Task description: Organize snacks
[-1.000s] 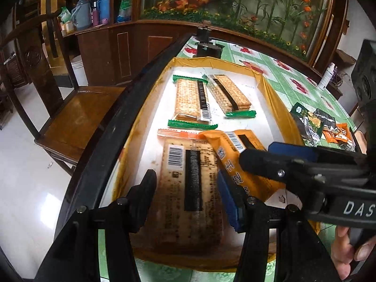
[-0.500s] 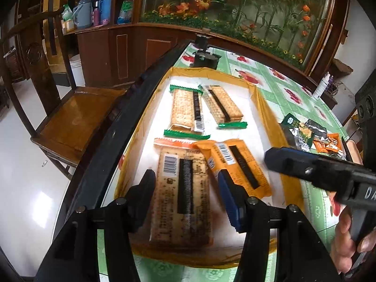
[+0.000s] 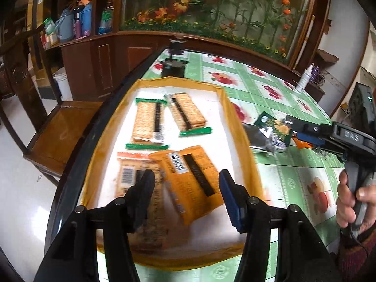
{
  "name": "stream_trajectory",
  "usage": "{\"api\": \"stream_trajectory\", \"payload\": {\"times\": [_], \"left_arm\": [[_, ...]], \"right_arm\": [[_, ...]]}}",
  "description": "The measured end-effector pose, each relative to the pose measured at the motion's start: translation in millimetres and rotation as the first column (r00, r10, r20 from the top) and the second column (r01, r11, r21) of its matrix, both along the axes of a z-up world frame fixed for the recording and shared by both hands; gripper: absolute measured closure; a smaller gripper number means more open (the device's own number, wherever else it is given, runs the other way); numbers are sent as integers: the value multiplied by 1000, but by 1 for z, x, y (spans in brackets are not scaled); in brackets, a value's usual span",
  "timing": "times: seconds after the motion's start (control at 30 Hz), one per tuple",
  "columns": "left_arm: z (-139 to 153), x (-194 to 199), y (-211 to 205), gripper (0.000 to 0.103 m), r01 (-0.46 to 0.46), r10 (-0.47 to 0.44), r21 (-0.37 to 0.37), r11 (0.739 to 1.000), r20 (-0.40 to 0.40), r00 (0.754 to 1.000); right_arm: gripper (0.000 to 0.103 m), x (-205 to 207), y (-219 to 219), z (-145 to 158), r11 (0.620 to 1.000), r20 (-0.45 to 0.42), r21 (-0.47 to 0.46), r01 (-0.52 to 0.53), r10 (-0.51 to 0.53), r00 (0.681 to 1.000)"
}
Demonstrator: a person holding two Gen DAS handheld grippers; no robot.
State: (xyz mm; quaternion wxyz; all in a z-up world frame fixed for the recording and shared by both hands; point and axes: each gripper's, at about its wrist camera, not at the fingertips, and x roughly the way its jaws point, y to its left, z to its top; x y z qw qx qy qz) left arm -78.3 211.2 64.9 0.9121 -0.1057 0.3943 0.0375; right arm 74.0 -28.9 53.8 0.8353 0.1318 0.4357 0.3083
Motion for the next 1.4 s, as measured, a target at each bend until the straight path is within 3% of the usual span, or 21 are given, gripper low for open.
{"api": "stream_trajectory", "payload": {"times": [0.1, 0.33, 0.43, 0.5, 0.53, 0.67, 0.87, 0.93, 0.97, 1.03, 1.1, 1.2, 1.4], "left_arm": [[2, 4, -9, 47, 18, -18, 6, 1000, 3, 1000], [2, 3, -13, 47, 27, -27, 5, 1000, -1, 1000], [6, 0, -10, 47, 17, -17, 4, 1000, 5, 1000], [7, -2, -8, 47, 11, -11, 2, 1000, 10, 1000], [8, -4, -6, 47, 11, -11, -1, 1000, 12, 1000], [8, -3, -6, 47, 16, -16, -6, 1000, 10, 1000], [12, -4, -19, 43, 59, -59, -11, 998, 22, 998], [12, -2, -29, 42, 92, -92, -18, 996, 20, 996], [12, 1, -36, 42, 116, -116, -28, 993, 16, 993], [13, 5, -50, 42, 157, -156, -41, 987, 15, 988], [12, 11, -69, 39, 201, -201, -40, 979, 6, 980], [11, 15, -94, 34, 258, -258, -16, 966, -4, 966], [2, 18, -118, 34, 306, -305, 26, 952, -35, 952]], "right_arm": [[40, 15, 3, 0, 999, -7, -36, -2, 2, 1000], [40, 39, 72, -8, 964, 45, -233, -128, 143, 989], [50, 43, 94, -16, 936, 75, -323, -140, 173, 982], [56, 48, 102, -28, 922, 36, -348, -169, 193, 981], [61, 48, 103, -32, 921, 23, -339, -190, 210, 977], [61, 34, 94, -32, 906, 15, -350, -239, 261, 965], [61, -9, 50, -29, 852, -23, -400, -339, 360, 933], [61, -16, 27, -23, 869, -18, -377, -321, 339, 940], [61, -16, 12, -16, 899, 3, -325, -294, 312, 950], [61, -6, -14, -4, 948, 34, -236, -212, 226, 974], [61, 3, -29, -2, 968, 56, -214, -130, 145, 988], [60, 13, -27, -11, 974, 28, -182, -137, 145, 989], [60, 16, 14, -34, 937, 20, -303, -176, 191, 981]]}}
